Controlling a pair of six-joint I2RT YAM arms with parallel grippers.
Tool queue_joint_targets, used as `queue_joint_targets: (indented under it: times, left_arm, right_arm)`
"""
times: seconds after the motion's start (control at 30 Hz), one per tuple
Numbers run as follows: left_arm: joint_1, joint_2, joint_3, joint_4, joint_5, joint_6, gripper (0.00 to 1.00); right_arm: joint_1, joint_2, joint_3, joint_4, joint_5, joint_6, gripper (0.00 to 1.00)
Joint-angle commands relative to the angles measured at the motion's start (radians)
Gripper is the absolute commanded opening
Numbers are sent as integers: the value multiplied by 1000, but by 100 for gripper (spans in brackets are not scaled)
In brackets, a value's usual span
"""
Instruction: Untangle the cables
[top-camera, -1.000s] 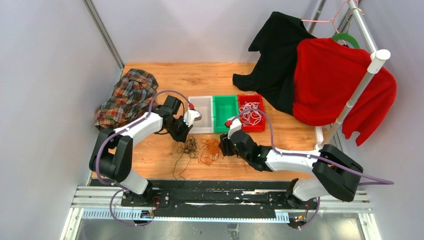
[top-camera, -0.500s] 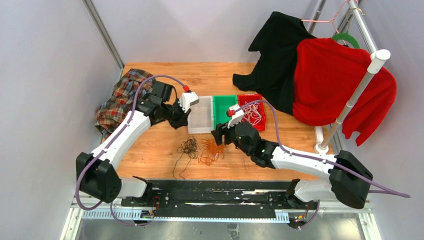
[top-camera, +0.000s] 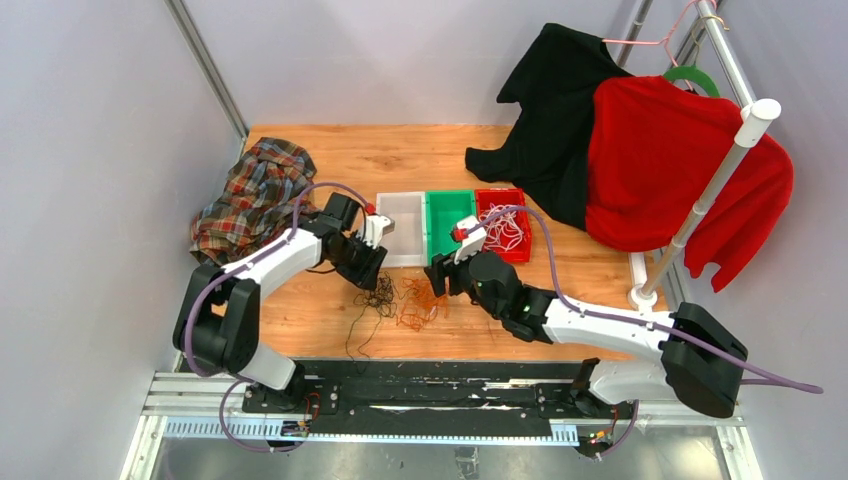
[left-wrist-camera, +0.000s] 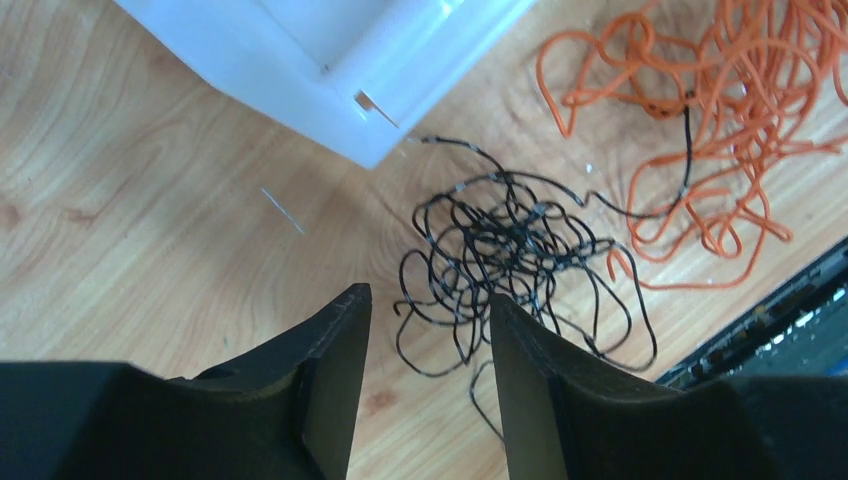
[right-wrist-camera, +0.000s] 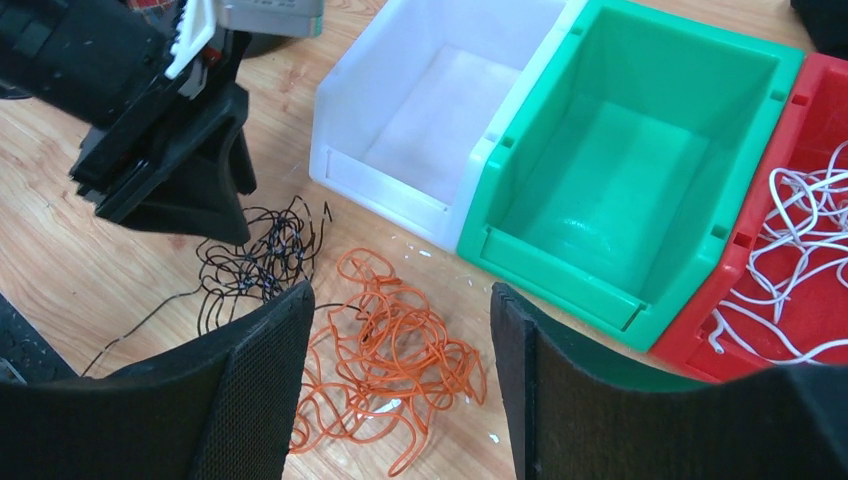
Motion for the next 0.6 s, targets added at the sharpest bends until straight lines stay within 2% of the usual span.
queue_joint_targets:
  times: [0.0,0.2,0.3,0.43,0.57]
  left_arm:
    - [13,49,-7,121,-13,-57,50]
    - [43,96,-10,144,14,-38,37]
    - [52,102,-17,148,14,-21,27]
    - [54,71,1,113,86,-22,11]
    - [54,-8,58,50,182,-19,5]
  right_arm:
    - [21,-22,-25,12,33,-8,64]
    - [22,-29,-42,4,34,6,62]
    - [22,-27,-43,0,31,9,59]
    - [22,-23,-40,-4,28,11,57]
    - [22,-17,-26,-3,23,9,55]
